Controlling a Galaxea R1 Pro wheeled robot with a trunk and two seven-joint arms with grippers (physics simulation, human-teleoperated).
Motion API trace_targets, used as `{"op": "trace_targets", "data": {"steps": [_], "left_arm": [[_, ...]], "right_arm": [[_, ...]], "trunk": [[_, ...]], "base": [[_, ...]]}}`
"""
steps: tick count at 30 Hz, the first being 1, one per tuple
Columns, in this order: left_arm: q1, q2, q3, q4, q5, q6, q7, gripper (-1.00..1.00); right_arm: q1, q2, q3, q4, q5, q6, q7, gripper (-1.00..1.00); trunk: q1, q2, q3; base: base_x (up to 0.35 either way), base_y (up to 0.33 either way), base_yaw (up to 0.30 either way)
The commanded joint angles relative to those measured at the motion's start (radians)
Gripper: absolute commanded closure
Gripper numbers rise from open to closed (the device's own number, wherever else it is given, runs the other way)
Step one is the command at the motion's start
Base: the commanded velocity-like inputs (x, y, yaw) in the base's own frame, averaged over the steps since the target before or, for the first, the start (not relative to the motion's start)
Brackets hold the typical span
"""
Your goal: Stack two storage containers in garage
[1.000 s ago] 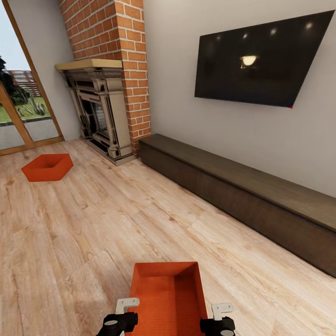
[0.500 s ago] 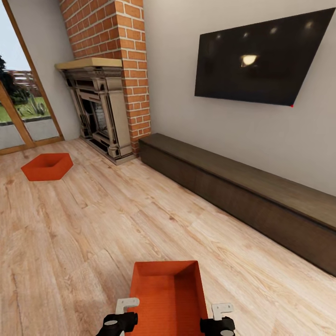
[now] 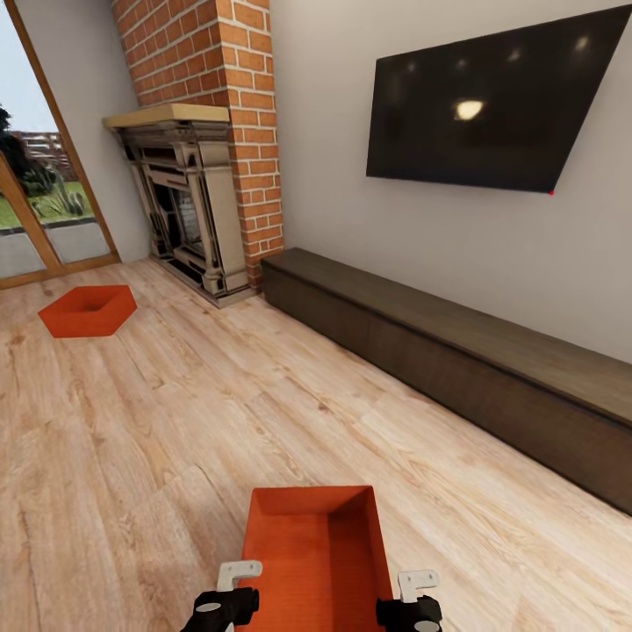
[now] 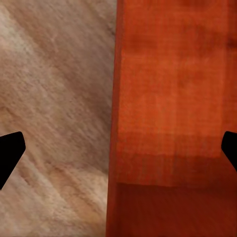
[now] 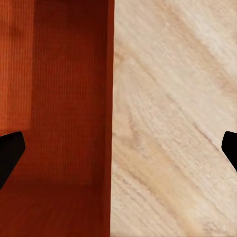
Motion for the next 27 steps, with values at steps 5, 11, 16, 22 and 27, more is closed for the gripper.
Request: {"op": "trace_targets", "data": {"steps": [5, 11, 16, 22, 27], "left_arm": [[0.000, -0.001, 0.001, -0.002, 0.000, 0.006, 0.003, -1.00], [0.000, -0.001, 0.001, -0.002, 0.000, 0.006, 0.003, -1.00], [0.000, -0.001, 0.001, -0.002, 0.000, 0.006, 0.003, -1.00], [0.000, -0.001, 0.001, -0.002, 0.000, 0.006, 0.003, -1.00], [0.000, 0.000, 0.001, -0.002, 0.000, 0.005, 0.003, -1.00]], "right_arm": [[-0.001, 0.000, 0.009, 0.000, -0.010, -0.002, -0.006, -1.00], [-0.001, 0.000, 0.009, 0.000, -0.010, -0.002, -0.006, -1.00], [-0.001, 0.000, 0.009, 0.000, -0.009, -0.002, -0.006, -1.00], [-0.001, 0.000, 0.009, 0.000, -0.008, -0.002, -0.006, -1.00], [-0.001, 0.000, 0.009, 0.000, -0.008, -0.002, -0.006, -1.00]], "trunk": [[0.019, -0.036, -0.017], [0.042, -0.078, -0.035], [0.061, -0.113, -0.051], [0.084, -0.155, -0.070], [0.103, -0.190, -0.086]], "base": [[0.000, 0.000, 0.000], [0.000, 0.000, 0.000], [0.000, 0.000, 0.000], [0.000, 0.000, 0.000], [0.000, 0.000, 0.000]]}}
